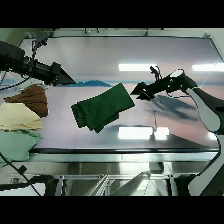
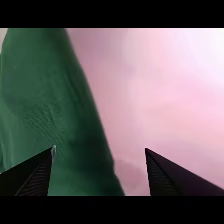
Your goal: Fold the shirts.
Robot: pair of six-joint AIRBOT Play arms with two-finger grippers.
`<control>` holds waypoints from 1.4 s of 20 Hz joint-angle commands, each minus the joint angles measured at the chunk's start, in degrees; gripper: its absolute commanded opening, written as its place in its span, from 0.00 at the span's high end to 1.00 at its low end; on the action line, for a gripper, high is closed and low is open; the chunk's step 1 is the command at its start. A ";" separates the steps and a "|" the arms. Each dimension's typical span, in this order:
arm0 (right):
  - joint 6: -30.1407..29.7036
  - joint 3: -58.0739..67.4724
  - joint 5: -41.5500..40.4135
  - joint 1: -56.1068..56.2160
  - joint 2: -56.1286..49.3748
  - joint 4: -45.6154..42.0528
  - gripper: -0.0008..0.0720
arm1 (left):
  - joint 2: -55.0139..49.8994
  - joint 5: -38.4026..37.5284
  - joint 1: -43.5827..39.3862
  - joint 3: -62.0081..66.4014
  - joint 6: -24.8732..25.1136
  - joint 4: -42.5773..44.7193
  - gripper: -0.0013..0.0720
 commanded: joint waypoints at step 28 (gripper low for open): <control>29.44 -13.14 1.81 -46.64 29.49 -40.09 0.96 | 0.04 3.58 -0.02 -0.04 1.68 0.52 0.96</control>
